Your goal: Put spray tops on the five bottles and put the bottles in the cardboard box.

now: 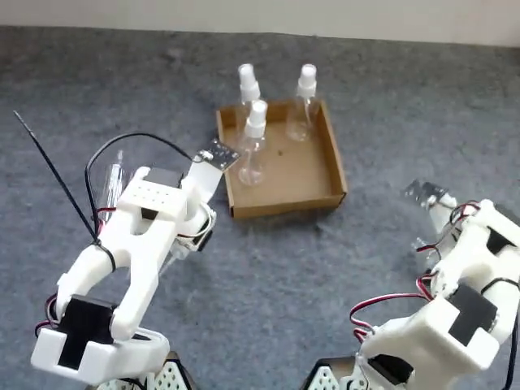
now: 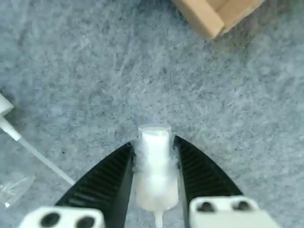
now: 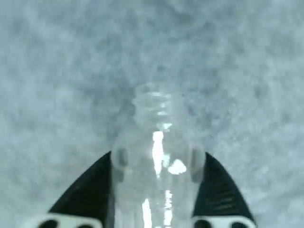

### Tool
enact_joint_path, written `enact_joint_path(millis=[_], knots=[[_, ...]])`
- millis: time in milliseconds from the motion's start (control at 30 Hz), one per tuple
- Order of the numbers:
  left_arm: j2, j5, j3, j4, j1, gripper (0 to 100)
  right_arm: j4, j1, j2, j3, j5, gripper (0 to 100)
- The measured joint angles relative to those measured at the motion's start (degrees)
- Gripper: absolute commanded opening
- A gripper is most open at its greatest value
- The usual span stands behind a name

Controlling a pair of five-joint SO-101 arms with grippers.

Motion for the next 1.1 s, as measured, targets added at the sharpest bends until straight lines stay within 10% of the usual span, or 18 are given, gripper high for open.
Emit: enact_joint_path(millis=[300,1100], knots=[[0.0,10.9,0.0,-0.7,-4.9,6,0.2,-1.9,0.0,-1.7,-40.1,2.9],[0.3,9.1,4.5,-13.9,-8.0,13,3.2,-3.3,0.0,-1.8,-42.2,3.2]])
